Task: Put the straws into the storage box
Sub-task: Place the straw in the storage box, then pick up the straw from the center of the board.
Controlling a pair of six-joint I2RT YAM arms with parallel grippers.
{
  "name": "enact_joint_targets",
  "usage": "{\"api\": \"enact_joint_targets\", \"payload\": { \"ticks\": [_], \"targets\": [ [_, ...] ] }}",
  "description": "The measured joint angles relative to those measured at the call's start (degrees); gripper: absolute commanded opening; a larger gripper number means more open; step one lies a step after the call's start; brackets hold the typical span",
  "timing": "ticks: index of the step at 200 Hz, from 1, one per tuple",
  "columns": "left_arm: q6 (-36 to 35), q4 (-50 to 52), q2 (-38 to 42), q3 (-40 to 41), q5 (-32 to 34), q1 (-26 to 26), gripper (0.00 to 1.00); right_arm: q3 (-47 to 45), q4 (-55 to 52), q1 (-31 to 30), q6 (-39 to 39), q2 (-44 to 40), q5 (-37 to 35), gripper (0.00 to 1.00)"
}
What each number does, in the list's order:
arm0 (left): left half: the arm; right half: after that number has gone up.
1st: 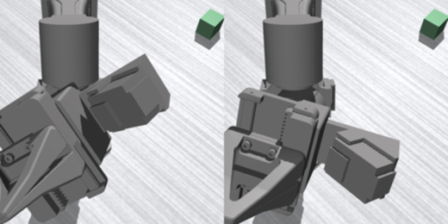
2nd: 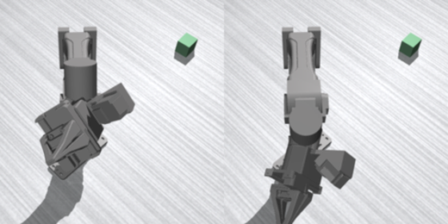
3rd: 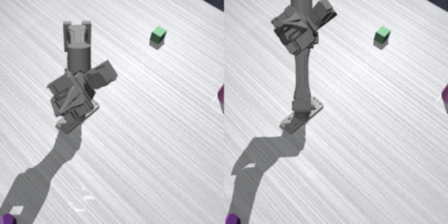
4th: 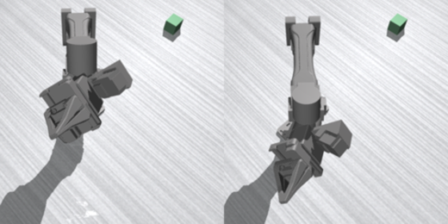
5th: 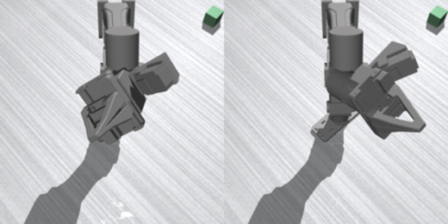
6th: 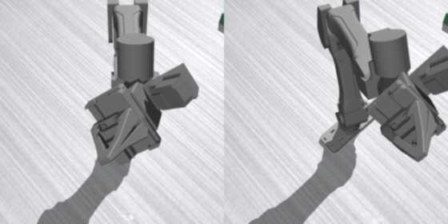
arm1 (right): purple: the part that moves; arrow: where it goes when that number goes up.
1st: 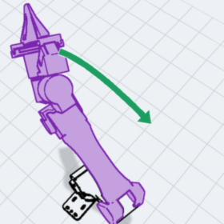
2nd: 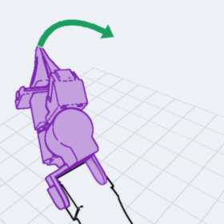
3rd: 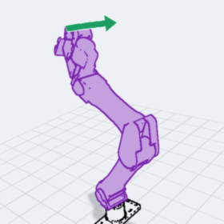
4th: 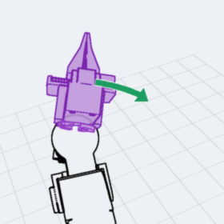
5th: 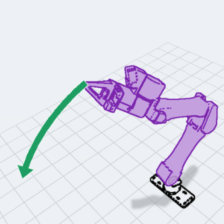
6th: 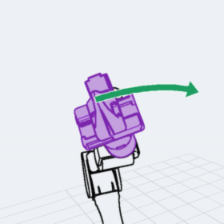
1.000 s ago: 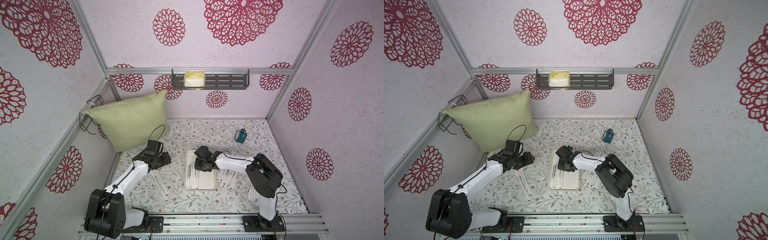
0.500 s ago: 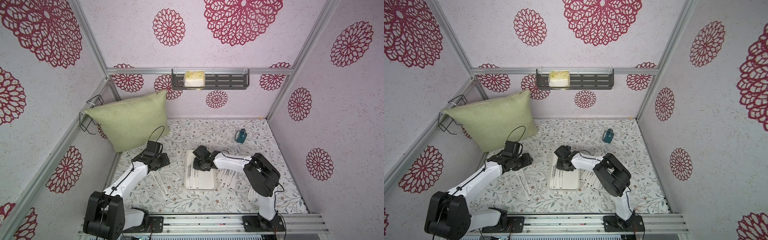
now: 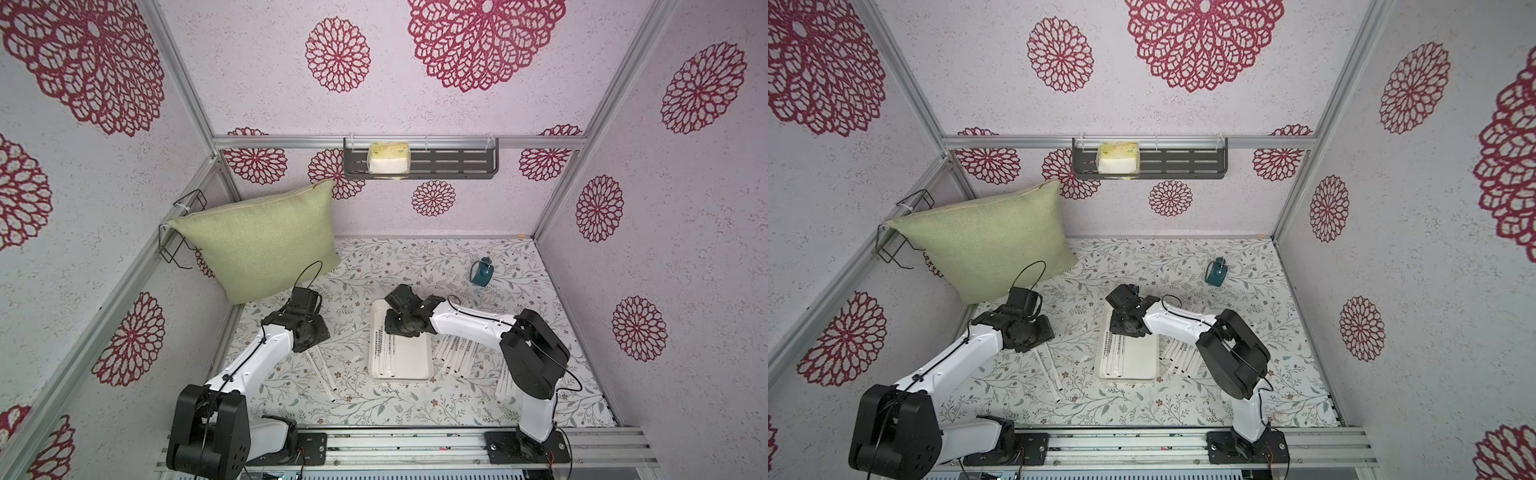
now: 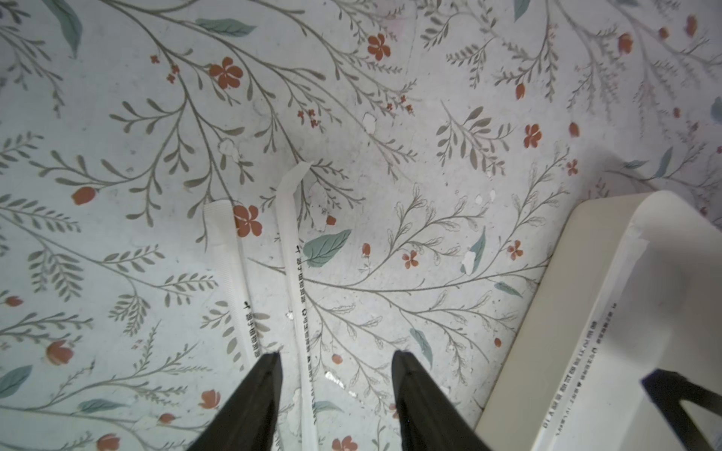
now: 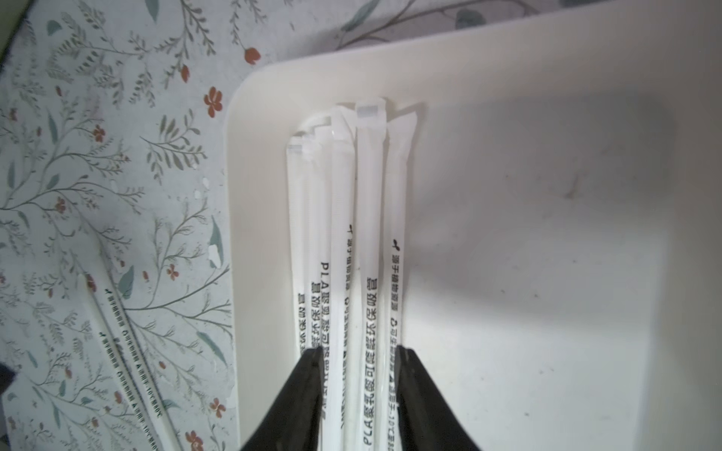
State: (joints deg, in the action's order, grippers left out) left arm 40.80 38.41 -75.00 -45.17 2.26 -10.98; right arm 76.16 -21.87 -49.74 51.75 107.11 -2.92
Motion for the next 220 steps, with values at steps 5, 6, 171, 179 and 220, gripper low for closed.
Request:
{"api": "enact_joint_targets", "payload": {
  "ticks": [5, 6, 171, 179, 220],
  "targets": [
    [0.09, 0.04, -0.63, 0.22, -0.04, 0.00, 0.44, 0.00, 0.07, 0.02, -0.09, -0.37, 0.00, 0.38],
    [0.09, 0.02, -0.74, 0.26, -0.07, 0.00, 0.44, 0.00, 0.11, 0.02, -0.09, -0.42, 0.00, 0.38],
    [1.09, -3.89, -8.90, 3.56, -1.07, -1.20, 0.04, -4.87, 3.93, 1.57, -1.36, -3.34, 0.15, 0.34],
    [1.11, -3.87, -8.79, 3.56, -1.09, -1.29, 0.02, -4.87, 4.04, 1.73, -1.55, -3.67, 0.15, 0.34],
    [1.31, -4.11, -7.45, 3.56, -1.05, -2.29, 0.00, -5.18, 4.33, 2.40, -2.27, -4.44, 0.15, 0.34]
  ]
}}
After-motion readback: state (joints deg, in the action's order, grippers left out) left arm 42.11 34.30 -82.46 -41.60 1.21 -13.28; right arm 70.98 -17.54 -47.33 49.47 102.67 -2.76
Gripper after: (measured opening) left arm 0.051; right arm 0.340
